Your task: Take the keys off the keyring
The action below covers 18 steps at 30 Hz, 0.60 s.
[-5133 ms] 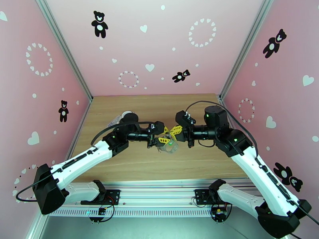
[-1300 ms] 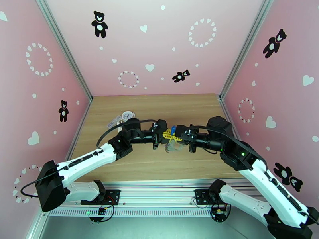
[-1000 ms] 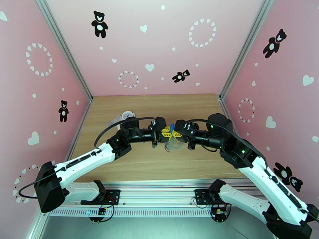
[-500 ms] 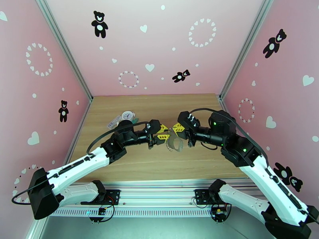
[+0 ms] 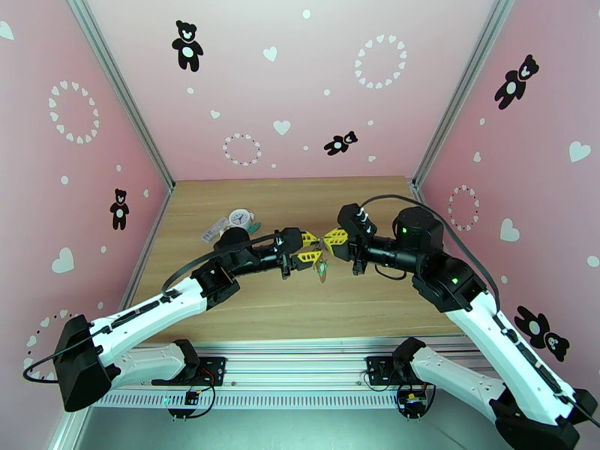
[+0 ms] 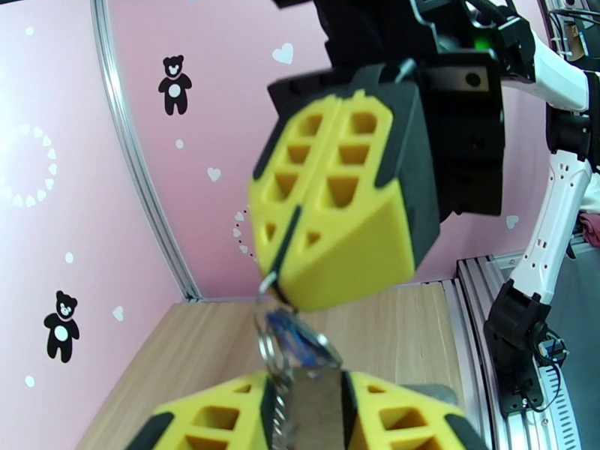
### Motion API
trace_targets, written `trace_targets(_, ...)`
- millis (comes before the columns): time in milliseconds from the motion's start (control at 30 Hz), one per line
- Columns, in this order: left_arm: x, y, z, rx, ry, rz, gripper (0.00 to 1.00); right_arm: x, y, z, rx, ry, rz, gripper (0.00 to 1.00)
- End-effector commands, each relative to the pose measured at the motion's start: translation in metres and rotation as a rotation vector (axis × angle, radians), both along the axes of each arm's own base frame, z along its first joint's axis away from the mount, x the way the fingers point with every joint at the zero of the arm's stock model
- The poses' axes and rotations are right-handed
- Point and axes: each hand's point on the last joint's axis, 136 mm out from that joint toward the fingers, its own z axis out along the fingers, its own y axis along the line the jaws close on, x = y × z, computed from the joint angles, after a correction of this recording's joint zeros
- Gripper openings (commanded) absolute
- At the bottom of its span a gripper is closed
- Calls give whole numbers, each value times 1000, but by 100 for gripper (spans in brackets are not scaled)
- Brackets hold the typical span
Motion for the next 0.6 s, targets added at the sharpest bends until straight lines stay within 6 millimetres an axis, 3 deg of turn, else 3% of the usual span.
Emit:
trace_targets(0, 3, -1, 7, -17, -43, 24, 32, -4, 1, 12, 46, -29, 26, 0)
trace_targets(567, -7, -13, 1, 45, -64, -77, 38, -13, -1, 16, 69, -48, 70, 0)
